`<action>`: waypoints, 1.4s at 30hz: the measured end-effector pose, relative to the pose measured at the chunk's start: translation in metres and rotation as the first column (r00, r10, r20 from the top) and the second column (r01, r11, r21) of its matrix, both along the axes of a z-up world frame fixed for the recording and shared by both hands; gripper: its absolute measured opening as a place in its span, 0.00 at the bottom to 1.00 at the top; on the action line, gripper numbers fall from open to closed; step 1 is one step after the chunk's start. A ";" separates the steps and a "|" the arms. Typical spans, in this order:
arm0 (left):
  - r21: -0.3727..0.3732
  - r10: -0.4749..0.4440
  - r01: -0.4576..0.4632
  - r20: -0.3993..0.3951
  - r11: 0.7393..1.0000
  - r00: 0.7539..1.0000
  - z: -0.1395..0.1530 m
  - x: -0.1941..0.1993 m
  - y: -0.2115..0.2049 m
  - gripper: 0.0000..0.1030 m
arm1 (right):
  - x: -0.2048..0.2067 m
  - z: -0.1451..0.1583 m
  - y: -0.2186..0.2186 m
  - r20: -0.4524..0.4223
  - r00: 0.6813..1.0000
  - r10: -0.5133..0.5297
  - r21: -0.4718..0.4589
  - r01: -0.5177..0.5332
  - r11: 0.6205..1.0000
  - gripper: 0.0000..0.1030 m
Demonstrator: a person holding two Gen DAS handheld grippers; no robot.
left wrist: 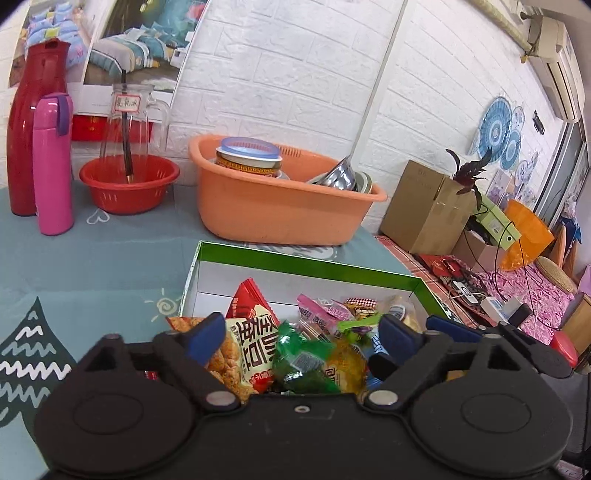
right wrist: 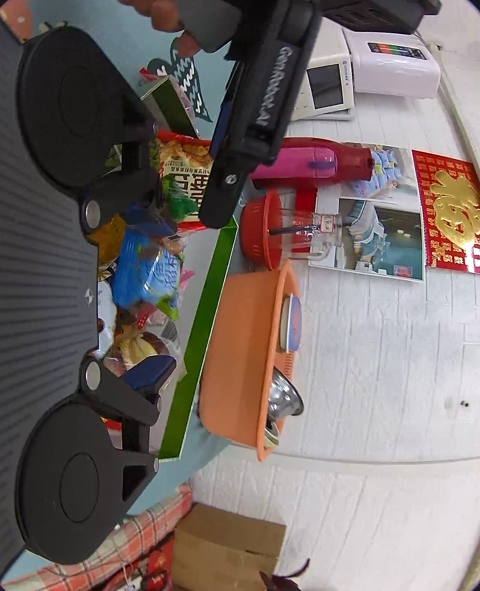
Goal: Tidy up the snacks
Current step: 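Move both grippers to the clear red-labelled date bag and grasp it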
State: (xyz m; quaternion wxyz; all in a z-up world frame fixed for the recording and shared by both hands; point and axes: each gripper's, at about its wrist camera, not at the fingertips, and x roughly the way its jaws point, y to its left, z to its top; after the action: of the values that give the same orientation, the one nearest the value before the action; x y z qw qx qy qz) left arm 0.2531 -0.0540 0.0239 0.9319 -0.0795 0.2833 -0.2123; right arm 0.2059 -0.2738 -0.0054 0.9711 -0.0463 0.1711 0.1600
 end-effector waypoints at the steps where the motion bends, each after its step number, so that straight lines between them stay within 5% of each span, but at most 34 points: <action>1: 0.001 -0.001 0.001 0.001 1.000 1.000 0.001 -0.002 0.001 1.00 | -0.001 0.001 -0.001 -0.001 1.000 -0.004 -0.006 0.004 1.000 1.00; 13: 0.007 0.034 -0.034 0.033 0.999 0.999 0.023 -0.051 0.032 1.00 | -0.048 0.035 -0.020 0.007 0.999 -0.040 0.090 0.040 0.995 1.00; 20: 0.017 0.201 -0.201 0.022 0.979 0.979 0.019 -0.069 0.089 1.00 | -0.077 0.052 -0.022 -0.003 1.000 -0.001 0.191 0.002 0.982 1.00; 29: -0.056 0.274 -0.286 -0.158 0.957 0.949 -0.023 -0.034 0.124 1.00 | -0.091 0.048 0.002 -0.005 0.997 0.074 0.153 -0.073 0.986 1.00; 42: -0.046 0.277 -0.293 -0.215 0.955 0.937 -0.048 0.040 0.129 1.00 | -0.074 0.022 -0.001 -0.097 0.995 0.027 0.119 -0.016 0.993 1.00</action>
State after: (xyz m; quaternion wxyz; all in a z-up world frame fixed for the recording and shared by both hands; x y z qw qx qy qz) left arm 0.2933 0.0754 -0.0242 0.9146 -0.1773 0.3554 -0.0764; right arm 0.1320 -0.2748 0.0162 0.9607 0.0171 0.2087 0.1823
